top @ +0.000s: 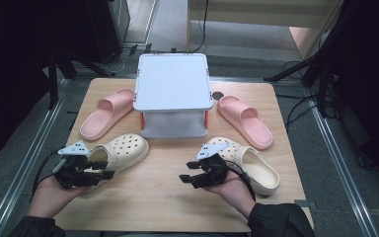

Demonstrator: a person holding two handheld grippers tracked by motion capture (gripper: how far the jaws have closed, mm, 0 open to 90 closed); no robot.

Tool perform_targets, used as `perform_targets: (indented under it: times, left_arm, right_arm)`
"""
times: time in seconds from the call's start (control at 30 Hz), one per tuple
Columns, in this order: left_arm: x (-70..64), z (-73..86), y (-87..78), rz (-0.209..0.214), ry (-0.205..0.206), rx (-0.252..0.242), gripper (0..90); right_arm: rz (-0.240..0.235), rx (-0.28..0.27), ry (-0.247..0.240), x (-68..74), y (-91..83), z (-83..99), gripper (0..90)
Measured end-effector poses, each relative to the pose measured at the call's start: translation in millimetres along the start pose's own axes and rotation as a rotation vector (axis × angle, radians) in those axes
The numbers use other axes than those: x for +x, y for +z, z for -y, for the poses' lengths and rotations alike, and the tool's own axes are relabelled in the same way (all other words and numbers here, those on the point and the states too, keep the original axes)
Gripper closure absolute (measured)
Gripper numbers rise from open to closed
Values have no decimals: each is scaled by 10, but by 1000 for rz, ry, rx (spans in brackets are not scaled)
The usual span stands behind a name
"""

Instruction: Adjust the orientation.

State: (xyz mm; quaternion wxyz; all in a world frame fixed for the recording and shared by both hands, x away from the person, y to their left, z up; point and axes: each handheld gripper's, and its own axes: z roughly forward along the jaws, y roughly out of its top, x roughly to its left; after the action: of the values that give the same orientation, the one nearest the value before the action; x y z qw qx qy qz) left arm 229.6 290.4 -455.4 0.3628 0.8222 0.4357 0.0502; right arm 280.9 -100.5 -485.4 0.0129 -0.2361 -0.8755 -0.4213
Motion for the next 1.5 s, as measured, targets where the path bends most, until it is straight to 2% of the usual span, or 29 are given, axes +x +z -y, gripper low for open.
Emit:
perform_targets:
  times: [0.13, 0.23, 0.33, 0.47, 0.73, 0.87, 0.9, 0.93, 0.97, 1.07, 1.23, 1.33, 1.47, 1.5]
  left_arm:
    - [78, 44, -25, -23, -5, -23, 481]
    - [107, 56, -13, -23, -9, -25, 482]
    - [142, 76, 43, -40, 1, -2, 482]
    - [175, 89, 86, -42, -10, -5, 484]
    - [188, 34, 294, -38, 27, 43, 485]
    - [206, 8, 370, -47, 44, 57, 565]
    - [212, 4, 378, -46, 44, 58, 683]
    - [217, -1, 383, -47, 37, 55, 683]
    - [223, -5, 378, -51, 40, 50, 729]
    - [226, -27, 348, -74, 57, 30, 756]
    - [185, -96, 313, -93, 47, 17, 773]
    - [157, -155, 266, -67, 21, -24, 774]
    - [60, -233, 275, -54, 47, -34, 774]
    - [36, -256, 285, -39, 56, -29, 775]
  right_arm:
    - [0, 2, 1, -2, 2, 1, 458]
    - [2, 5, 4, -2, 6, 2, 458]
    - [1, 9, 1, 0, 18, 4, 458]
    - [-1, 12, 2, 5, 21, 5, 458]
    - [5, 14, 6, 2, 26, 9, 458]
    - [8, 17, 7, 5, 25, 15, 458]
    - [8, 17, 8, 6, 20, 16, 458]
    - [8, 17, 8, 6, 20, 16, 458]
    - [8, 17, 8, 5, 19, 17, 459]
    - [11, 13, 9, 7, 10, 20, 466]
    - [19, 5, 10, 4, -21, 29, 480]
    - [21, -2, 17, 4, -36, 37, 485]
    - [29, -7, 22, 5, -62, 58, 485]
    - [32, -12, 19, 1, -69, 65, 485]
